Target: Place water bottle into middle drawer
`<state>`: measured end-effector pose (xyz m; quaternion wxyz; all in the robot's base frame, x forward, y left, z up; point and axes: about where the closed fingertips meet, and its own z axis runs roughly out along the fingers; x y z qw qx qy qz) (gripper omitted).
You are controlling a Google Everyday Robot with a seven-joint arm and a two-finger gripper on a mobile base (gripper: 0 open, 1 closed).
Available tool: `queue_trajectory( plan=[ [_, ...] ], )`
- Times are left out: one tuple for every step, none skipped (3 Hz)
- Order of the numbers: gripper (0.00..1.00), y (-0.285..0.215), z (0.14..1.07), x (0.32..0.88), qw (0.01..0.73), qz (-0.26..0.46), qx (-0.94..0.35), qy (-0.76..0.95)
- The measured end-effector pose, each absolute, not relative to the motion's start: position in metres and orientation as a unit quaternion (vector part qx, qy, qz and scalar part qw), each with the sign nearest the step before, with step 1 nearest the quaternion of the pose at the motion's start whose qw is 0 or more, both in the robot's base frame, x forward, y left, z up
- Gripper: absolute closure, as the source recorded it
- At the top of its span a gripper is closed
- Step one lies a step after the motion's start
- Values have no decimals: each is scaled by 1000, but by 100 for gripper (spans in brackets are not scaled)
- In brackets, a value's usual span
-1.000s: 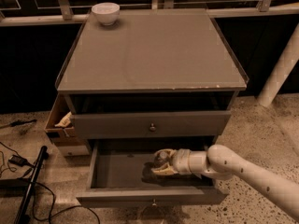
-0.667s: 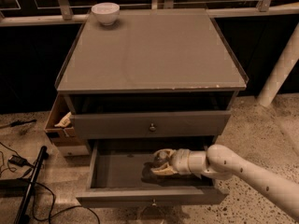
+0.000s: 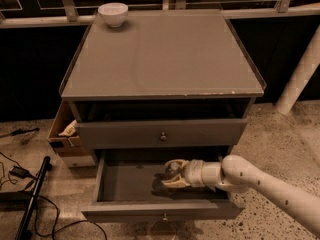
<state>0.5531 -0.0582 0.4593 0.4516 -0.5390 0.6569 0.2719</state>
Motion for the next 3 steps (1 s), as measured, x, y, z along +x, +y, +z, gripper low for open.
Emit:
queue_trajectory(
  plan=[
    [11, -58, 459, 553, 452, 272, -539, 657],
    [0, -58, 459, 553, 452, 272, -539, 657],
    [0, -58, 459, 553, 452, 272, -539, 657]
  ],
)
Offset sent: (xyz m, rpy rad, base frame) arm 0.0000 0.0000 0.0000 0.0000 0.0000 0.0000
